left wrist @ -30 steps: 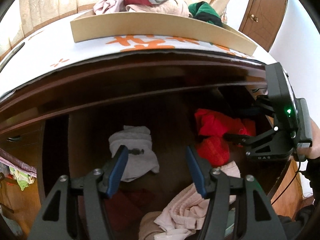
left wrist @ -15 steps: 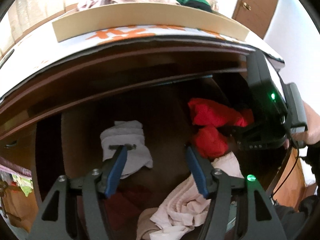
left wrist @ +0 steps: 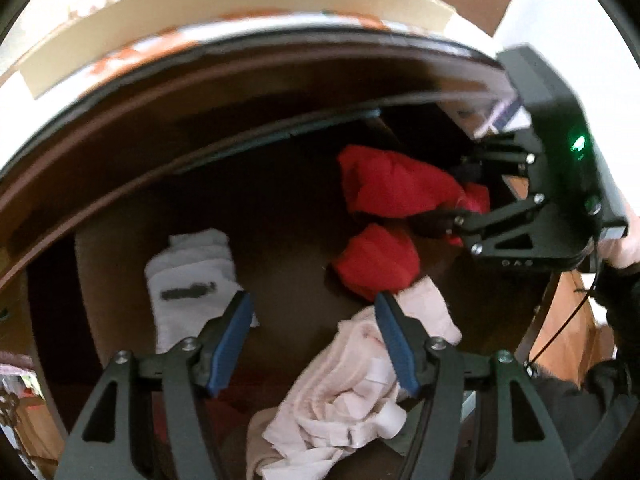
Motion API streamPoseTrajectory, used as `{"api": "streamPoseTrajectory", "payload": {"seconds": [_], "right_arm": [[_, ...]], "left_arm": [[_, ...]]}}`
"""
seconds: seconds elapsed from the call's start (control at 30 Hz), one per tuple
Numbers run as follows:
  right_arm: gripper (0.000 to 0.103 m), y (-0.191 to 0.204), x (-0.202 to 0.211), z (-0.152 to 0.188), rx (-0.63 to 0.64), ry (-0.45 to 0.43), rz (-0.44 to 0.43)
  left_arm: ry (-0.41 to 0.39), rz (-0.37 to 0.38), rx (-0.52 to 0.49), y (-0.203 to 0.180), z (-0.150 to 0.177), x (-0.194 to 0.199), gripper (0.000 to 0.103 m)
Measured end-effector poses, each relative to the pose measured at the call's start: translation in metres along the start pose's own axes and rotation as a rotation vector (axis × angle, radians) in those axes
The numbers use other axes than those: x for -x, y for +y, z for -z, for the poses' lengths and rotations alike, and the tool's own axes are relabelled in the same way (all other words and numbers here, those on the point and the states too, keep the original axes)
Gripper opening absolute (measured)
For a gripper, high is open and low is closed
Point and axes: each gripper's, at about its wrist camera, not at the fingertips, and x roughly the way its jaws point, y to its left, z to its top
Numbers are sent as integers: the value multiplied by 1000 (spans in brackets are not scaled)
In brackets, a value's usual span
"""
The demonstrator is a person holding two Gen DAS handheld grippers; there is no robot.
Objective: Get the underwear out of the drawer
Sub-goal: 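Grasp the red garment with the right tool while the left tool grasps pink underwear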
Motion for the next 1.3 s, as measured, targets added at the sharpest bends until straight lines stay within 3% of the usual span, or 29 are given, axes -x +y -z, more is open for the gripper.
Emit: {"api": "streamPoseTrajectory", "payload": {"seconds": [0.23,0.57,0.73,0.97,1.3], "right_arm": [[43,4,3,4,-21,-21,-34],[43,9,2,3,-26,-36,-58],[43,-8,14,10,-44,-53,-69],[43,-2,16,3,-53,-61,-76],[43,-3,18,4,-52,-49,-85]], "left_arm": [[132,34,-59,-12,-5,-26,64],[260,129,-30,-8,-8,-50,65],[306,163,-36,-12,-10,-55,67],[345,181,-48,-15,-14,-66,67],[383,283,12,2,-12,-87,69]]}}
